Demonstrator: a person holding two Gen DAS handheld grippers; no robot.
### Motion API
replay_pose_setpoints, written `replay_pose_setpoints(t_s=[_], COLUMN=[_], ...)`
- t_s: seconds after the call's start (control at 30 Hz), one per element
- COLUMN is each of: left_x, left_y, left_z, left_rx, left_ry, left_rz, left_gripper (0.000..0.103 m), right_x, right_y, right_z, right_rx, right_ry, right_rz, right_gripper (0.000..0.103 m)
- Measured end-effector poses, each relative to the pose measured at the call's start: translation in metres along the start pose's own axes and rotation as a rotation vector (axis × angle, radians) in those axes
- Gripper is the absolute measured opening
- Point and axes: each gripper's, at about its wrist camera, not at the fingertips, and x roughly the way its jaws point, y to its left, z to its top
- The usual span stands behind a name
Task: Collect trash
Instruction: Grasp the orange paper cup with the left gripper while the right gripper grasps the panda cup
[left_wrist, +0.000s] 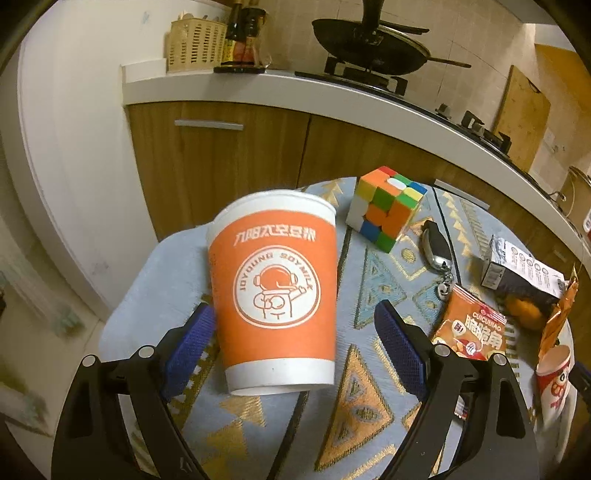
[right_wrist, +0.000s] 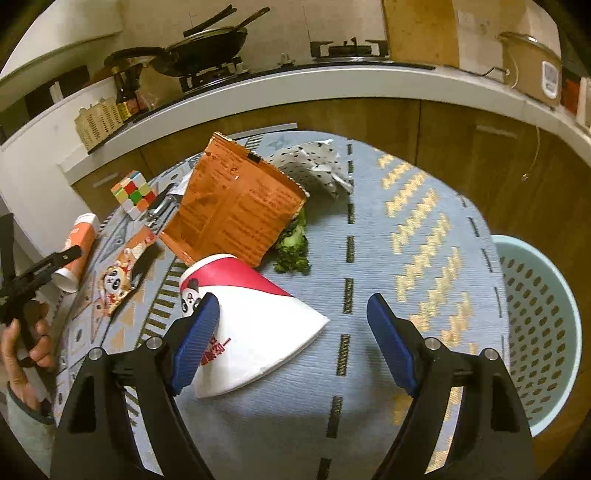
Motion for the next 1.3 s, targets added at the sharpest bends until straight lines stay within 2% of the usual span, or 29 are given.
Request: replay_pose_setpoints(t_s=[0.13, 0.27, 0.37, 0.47, 0.53, 0.57, 0.63, 0.73, 0.8, 0.9, 1.1, 1.3], left_x=[0.008, 0.008, 0.009, 0.009, 0.01, 0.01, 0.007, 0.002, -0.002, -0.011, -0.024, -0.028], left_y=[-0.004, -0.004, -0.004, -0.005, -0.005, -0.005, -0.006, -0.01, -0.013, -0.02, -0.039, -0.053], left_z=[0.001, 0.0, -0.002, -0.002, -0.003, -0.003, -0.004, -0.006, -0.008, -0.013, -0.026, -0.034], left_rx=[0.004, 0.007, 0.01, 0.015, 0.018, 0.018, 0.024, 0.049, 0.067, 0.086, 0.116, 0.166], left_ry=[0.007, 0.006, 0.014, 0.008, 0.011, 0.01, -0.001, -0.021, -0.037, -0.043, -0.052, -0.076], left_rz=[0.005, -0.006, -0.01, -0.015, -0.023, -0.026, -0.039, -0.053, -0.061, -0.091, -0.154, -0.143], left_gripper=[0.084, 0.08, 0.076, 0.072, 0.067, 0.067, 0.067, 0.066, 0.066, 0.066, 0.066, 0.066], right_x=[0.009, 0.018, 0.021, 0.018, 0.013, 0.012, 0.007, -0.002, -0.01, -0.016, -0.022, -0.021], right_y=[-0.001, 0.002, 0.012, 0.021, 0.024, 0.024, 0.026, 0.032, 0.041, 0.052, 0.073, 0.085], right_z=[0.003, 0.005, 0.005, 0.003, 0.002, 0.002, 0.001, 0.0, 0.0, 0.0, 0.001, 0.006], right_rx=[0.012, 0.027, -0.003, -0.032, -0.028, -0.028, -0.031, -0.056, -0.091, -0.135, -0.174, -0.166], right_ry=[0.038, 0.086, 0.092, 0.072, 0.053, 0.048, 0.039, 0.021, 0.006, 0.007, 0.007, 0.007], right_rz=[0.054, 0.13, 0.116, 0.106, 0.113, 0.117, 0.126, 0.113, 0.089, 0.066, 0.102, 0.118], right_gripper=[0.086, 0.086, 0.085, 0.077, 0.065, 0.061, 0.045, 0.031, 0.027, 0.027, 0.027, 0.027])
